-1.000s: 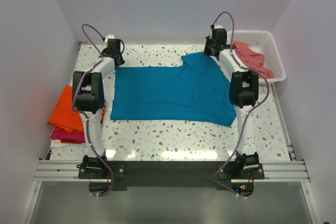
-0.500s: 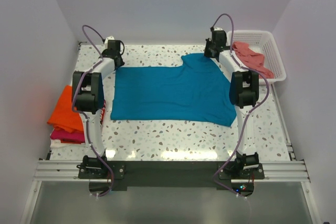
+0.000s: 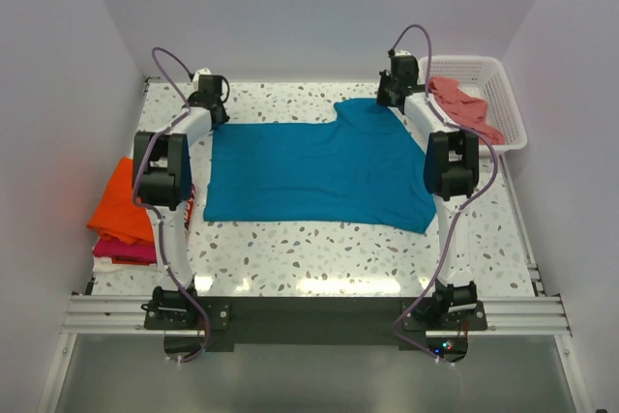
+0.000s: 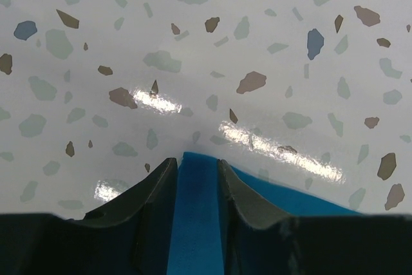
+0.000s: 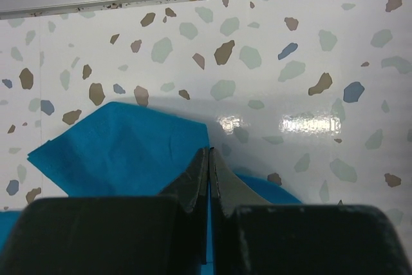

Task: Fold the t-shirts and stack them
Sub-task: Fold the tshirt

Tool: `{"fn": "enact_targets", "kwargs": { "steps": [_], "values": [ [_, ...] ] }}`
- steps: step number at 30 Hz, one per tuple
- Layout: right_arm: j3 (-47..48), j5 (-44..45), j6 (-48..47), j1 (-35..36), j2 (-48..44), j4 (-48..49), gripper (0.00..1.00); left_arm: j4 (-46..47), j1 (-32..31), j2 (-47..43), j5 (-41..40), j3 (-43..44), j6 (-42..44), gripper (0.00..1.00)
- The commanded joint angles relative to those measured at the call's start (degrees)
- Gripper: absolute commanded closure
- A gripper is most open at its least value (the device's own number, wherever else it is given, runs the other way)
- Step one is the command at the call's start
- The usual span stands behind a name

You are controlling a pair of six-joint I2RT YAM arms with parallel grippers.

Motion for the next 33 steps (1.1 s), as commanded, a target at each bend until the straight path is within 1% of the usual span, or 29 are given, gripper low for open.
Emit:
{"fn": "enact_targets", "kwargs": {
  "steps": [1,12,21,24,25,26,30,31,33],
  "values": [
    [-0.7,0.4,-0.8,0.3,-5.3,2.2,1.00,1.1,0.3,-0.5,0.2,0.2,-0.1,0.64],
    [-2.8,-0.4,0.0,0.2,-6.5,3.2,1.00,1.4,0.3,-0.5,1.1,-0.3,-0.1,0.66],
    [-5.8,-0.8,0.4,0.2,-7.6,4.6,1.00,0.4,0.3,1.5,0.8,0.7,-0.8,0.67],
    [-5.1,-0.9,0.5,0.2,-7.4,3.9,1.00,0.4,0.3,2.1,0.6,0.7,-1.1,0.69],
    [-5.3,-0.9,0.5,0.2,-7.4,3.8,1.00,0.5,0.3,2.2,0.6,0.8,-1.1,0.70],
    [-5.5,-1.1,0.4,0.2,-7.6,3.9,1.00,0.5,0.3,2.5,0.6,1.1,-1.4,0.75],
    [-5.5,-1.0,0.3,0.2,-7.6,3.5,1.00,-0.4,0.3,3.8,1.4,3.1,-1.8,0.86],
    [-5.4,-1.0,0.1,0.2,-7.7,3.4,1.00,-0.5,0.3,4.0,1.5,3.4,-2.0,0.90],
    [-5.5,-0.6,0.0,0.2,-8.3,3.3,1.00,-0.6,0.3,4.0,1.8,4.1,-2.0,0.93]
  ]
}}
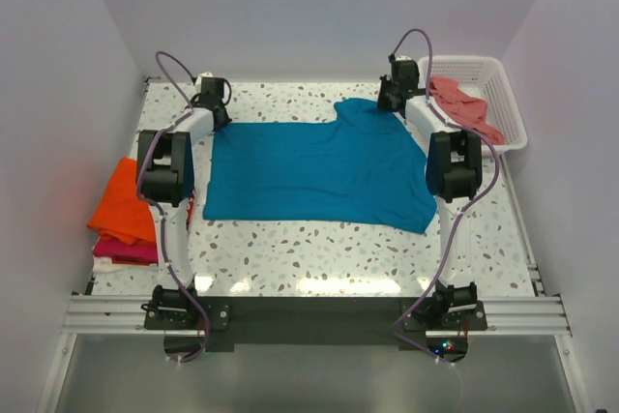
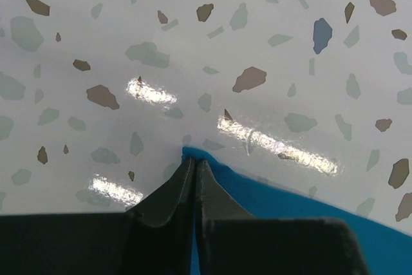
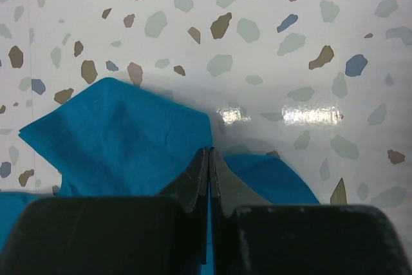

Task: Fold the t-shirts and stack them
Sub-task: Fold the tshirt

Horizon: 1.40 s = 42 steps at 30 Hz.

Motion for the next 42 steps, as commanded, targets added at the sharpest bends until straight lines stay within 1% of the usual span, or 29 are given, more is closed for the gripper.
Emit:
{"fn": "enact_targets", "kwargs": {
  "steps": [1,7,12,18,23,29,34,42],
  "values": [
    [0.1,-0.4,-0.2,0.2,-5.7,2.2,1.00,0.0,0.3,0.9,0.6,3.0,-0.8,0.94],
    [2.3,-0.6,-0.6,0.3,-5.9,1.5,1.00,2.2,0.3,-0.2,1.0,3.1,0.4,1.00],
    [3.4,0.0,-1.0,0.0,-6.2,0.3,1.00,3.0,0.7,-0.4,1.5,4.1,0.1,1.00],
    [2.5,0.0,-1.3,-0.3,-8.9,-0.1,1.00,5.2,1.3,-1.8,3.2,4.8,-0.7,1.00],
    [1.9,-0.2,-1.6,-0.5,-11.4,-1.5,1.00,5.1,2.2,-2.5,4.9,5.0,-1.9,1.00],
    [-3.9,0.5,-1.3,-0.6,-16.1,-1.2,1.00,5.9,3.2,-4.0,6.6,2.7,-2.4,1.00],
    [-12.3,0.2,0.7,-0.6,-21.8,0.2,1.00,6.7,3.7,-6.0,8.0,0.5,-3.1,1.00],
    [-26.0,-0.1,3.7,-0.6,-31.2,2.1,1.00,9.1,3.8,-12.1,9.3,-8.2,-6.6,1.00]
  ]
}}
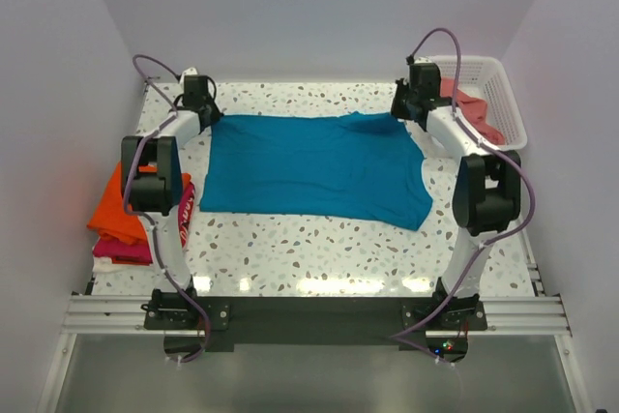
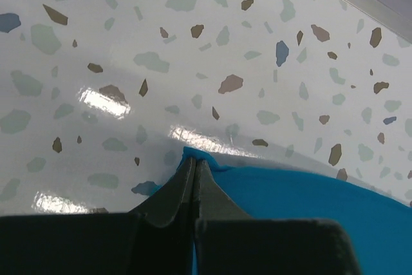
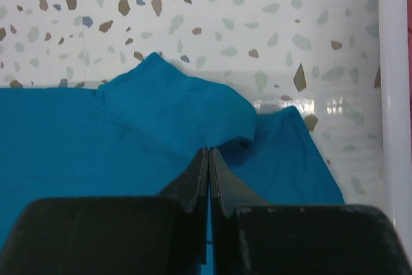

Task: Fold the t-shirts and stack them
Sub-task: Fold the tshirt

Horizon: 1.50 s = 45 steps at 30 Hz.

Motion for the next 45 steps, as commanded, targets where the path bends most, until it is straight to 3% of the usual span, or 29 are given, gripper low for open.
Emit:
{"fn": "enact_targets", "kwargs": {
  "steps": [1,20,37,40,41,45],
  "values": [
    [-4.1,-0.1,2.6,-0.2,-7.9,2.8,1.00,4.1,0.6,-6.6,0.8,-3.7,-2.8,1.00],
    [-29.4,-0.8,10.1,-0.2,-26.8,2.5,1.00,1.9,3.6,-21.2,0.2,-23.8,-11.9,1.00],
    [-41.0,-1.2,13.6,-0.2,-34.9,-1.2,1.00,3.5,3.6,-33.5,2.1,-41.8,-18.2,1.00],
    [-43.8,-1.3,14.0,-0.2,-35.2,-0.6,0.98,4.4,3.5,-36.2,2.7,-45.0,-19.4,0.79],
    [-44.1,-1.3,14.0,-0.1,-35.4,-0.7,0.85,5.4,3.5,-37.2,3.4,-46.0,-19.3,0.68],
    [-43.6,-1.3,13.6,-0.2,-35.8,-1.1,0.57,3.7,3.5,-41.7,2.5,-47.0,-20.0,0.43]
  ]
}}
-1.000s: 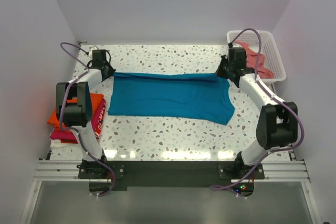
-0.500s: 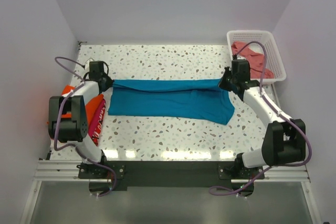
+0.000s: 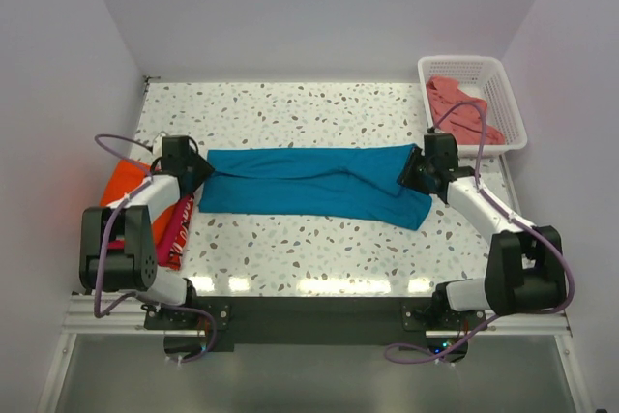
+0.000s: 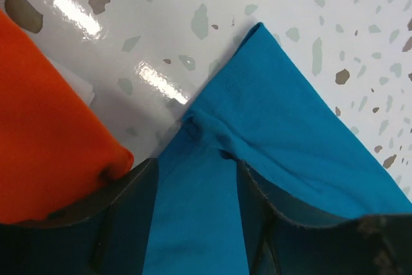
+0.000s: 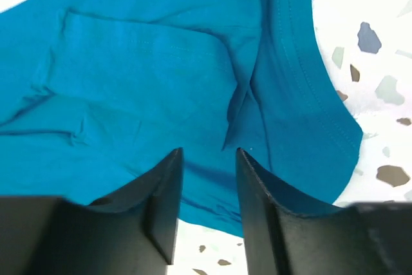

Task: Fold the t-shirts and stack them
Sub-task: Fold the tshirt

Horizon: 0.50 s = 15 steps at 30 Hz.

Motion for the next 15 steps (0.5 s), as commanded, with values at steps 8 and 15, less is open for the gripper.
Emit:
{"fn": "enact_targets", "kwargs": {
  "steps": [8,15],
  "values": [
    [8.9,2.2,-1.5,3.6,4.3,1.2,0.52,1.0,-8.0,-5.1,-5.6,5.6,0.9,0.41],
    [18.8,3.2,-2.6,7.8,16.4,4.0,0.54,4.6,-18.8,1.2,-5.1,9.4,5.6,0.45]
  ]
}}
